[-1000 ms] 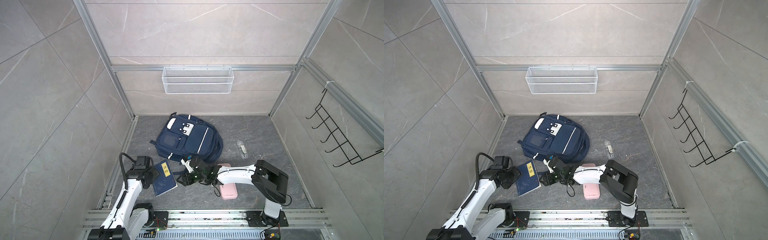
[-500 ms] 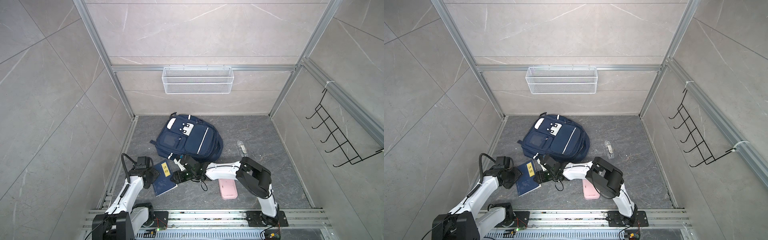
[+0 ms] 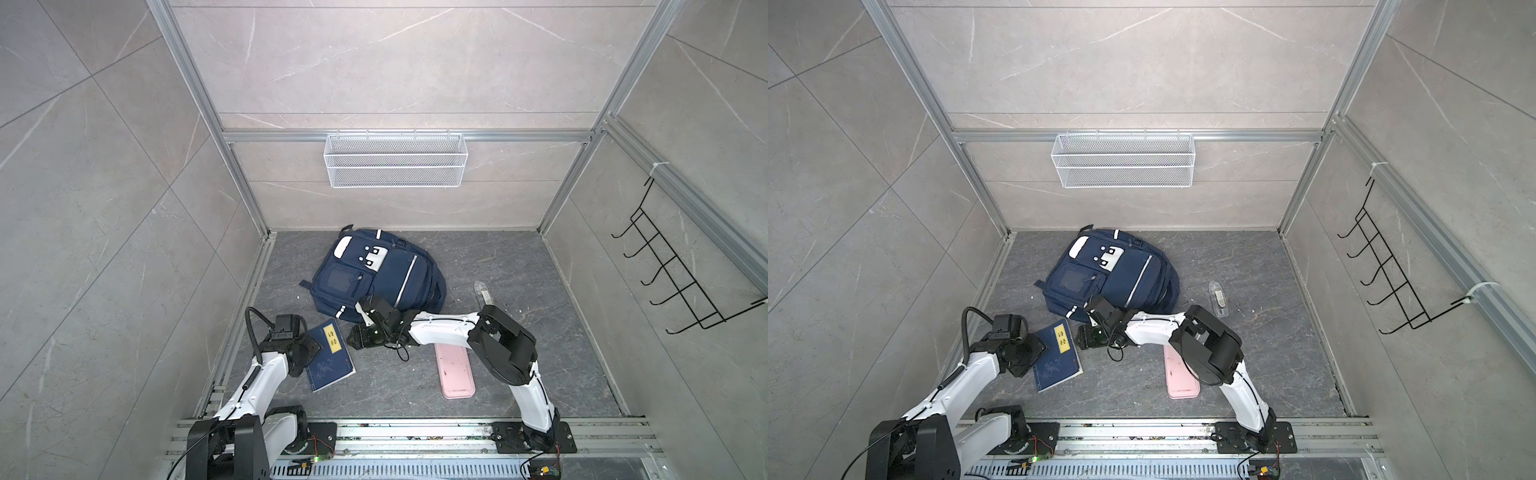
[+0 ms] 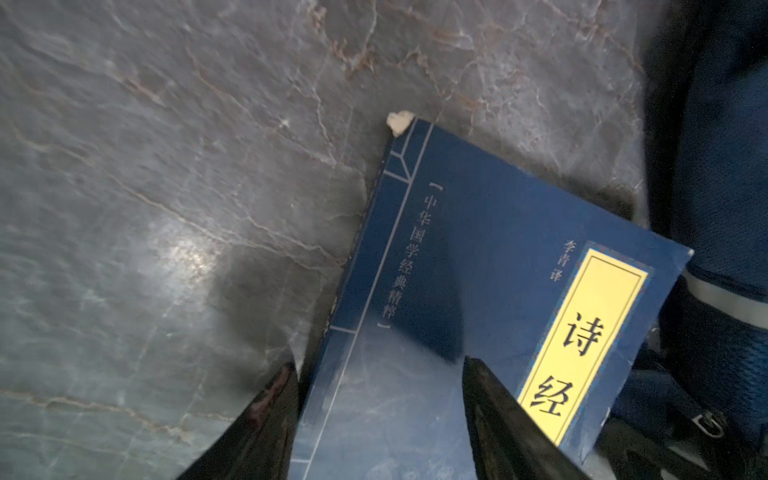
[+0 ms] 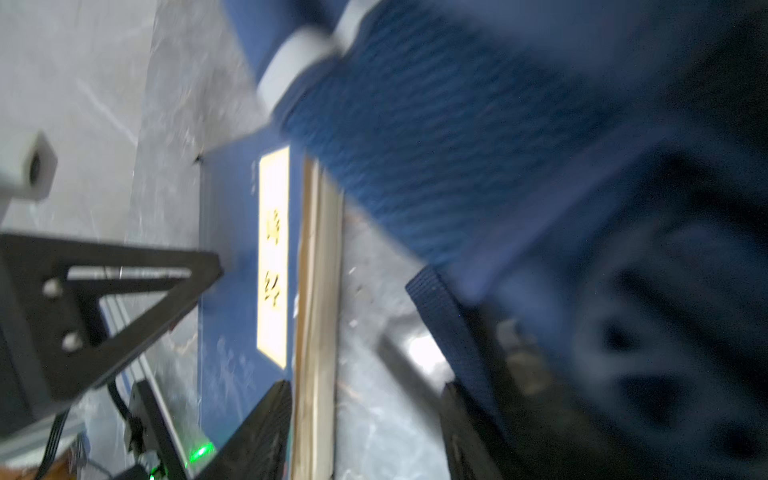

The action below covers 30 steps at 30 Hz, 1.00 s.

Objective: Pack the student bag

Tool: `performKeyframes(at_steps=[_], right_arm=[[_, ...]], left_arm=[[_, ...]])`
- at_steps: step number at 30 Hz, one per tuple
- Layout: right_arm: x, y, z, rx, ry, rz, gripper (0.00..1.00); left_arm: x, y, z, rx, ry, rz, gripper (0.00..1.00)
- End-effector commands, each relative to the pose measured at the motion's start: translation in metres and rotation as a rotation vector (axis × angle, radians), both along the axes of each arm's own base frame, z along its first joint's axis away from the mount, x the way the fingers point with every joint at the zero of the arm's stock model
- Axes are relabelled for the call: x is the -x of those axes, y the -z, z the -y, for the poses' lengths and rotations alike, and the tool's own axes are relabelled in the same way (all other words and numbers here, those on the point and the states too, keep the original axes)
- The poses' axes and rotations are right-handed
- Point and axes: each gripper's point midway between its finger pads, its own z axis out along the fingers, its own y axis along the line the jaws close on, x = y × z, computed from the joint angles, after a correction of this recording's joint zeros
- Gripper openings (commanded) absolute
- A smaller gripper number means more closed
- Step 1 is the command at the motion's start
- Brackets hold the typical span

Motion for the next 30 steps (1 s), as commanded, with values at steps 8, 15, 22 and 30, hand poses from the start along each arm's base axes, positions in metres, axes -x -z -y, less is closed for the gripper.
performKeyframes(at_steps=[8, 15, 22, 30], right_arm=[[-0.024, 0.0, 0.001, 0.006, 0.049, -0.027, 0.6], [0.004, 0.009, -0.009, -0.04, -0.016, -0.078, 0.61], [0.031, 0.02, -0.014, -0.01, -0.091, -0.1, 0.58], [0.057, 0.025, -0.006, 0.049, -0.151, -0.097, 0.51]], left_arm=[[0.013, 0.007, 0.021, 0.055, 0.09, -0.02, 0.64], [0.025, 0.01, 0.035, 0.088, 0.109, -0.033, 0.64], [0.036, 0.004, 0.043, 0.119, 0.09, -0.017, 0.64], [0.047, -0.001, 0.047, 0.13, 0.065, 0.004, 0.64]])
